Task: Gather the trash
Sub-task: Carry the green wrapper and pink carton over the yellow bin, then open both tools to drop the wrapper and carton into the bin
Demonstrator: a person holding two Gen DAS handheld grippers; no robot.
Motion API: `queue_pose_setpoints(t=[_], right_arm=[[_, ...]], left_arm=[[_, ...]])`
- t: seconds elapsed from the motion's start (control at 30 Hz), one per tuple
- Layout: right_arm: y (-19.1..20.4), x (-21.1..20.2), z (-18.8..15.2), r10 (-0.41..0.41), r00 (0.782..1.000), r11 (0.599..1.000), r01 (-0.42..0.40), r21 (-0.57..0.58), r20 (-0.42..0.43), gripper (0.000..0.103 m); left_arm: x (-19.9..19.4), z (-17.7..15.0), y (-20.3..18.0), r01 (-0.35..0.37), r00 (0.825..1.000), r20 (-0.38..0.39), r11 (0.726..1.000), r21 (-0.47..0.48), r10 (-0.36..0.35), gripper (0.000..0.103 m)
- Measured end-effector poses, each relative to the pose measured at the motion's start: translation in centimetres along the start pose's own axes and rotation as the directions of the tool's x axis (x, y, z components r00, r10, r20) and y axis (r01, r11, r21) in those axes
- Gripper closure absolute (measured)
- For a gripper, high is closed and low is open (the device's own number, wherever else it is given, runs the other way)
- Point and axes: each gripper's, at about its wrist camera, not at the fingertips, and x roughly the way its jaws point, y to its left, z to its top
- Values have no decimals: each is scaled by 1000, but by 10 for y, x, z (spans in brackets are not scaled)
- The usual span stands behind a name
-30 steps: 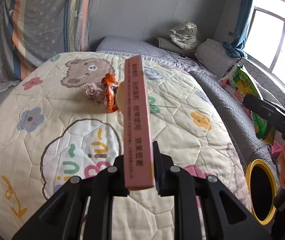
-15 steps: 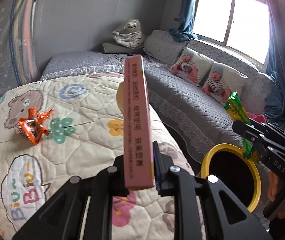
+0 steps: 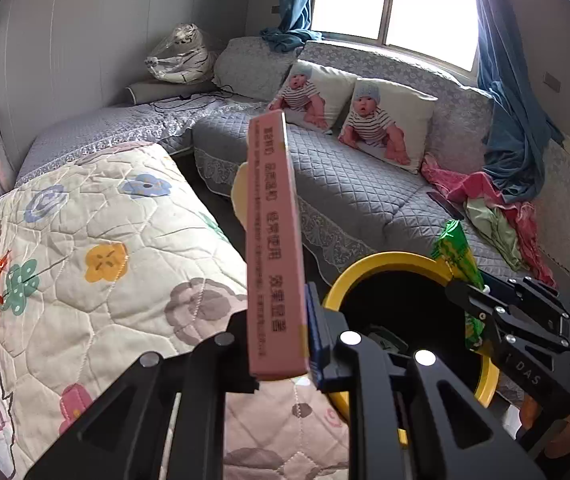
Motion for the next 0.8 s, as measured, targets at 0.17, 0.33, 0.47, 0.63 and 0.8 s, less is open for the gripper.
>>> queue_pose_setpoints(t=[0.17,0.33,0.47,0.63,0.8], right_arm=[[-21,4,-20,-51,998,998,53,45,-33,76],[-32,8,-30,-70,995,995,74,63,-65,76],[-40,11,-36,-86,993,993,92,71,-84,76],[-42,12,-43,-114,989,990,121,70,-100,76],[-49,15,-45,-129,985,987,138,77,-117,76]], left_arm=[[16,0,-25,27,999,-23,999,38,-26,87],[28,-1,-44,53,998,-41,996,69,-50,86],[34,-2,-60,60,998,-40,993,101,-56,86],[38,-3,-73,70,997,-46,991,116,-65,85],[38,-3,-79,61,998,-38,991,123,-57,84]])
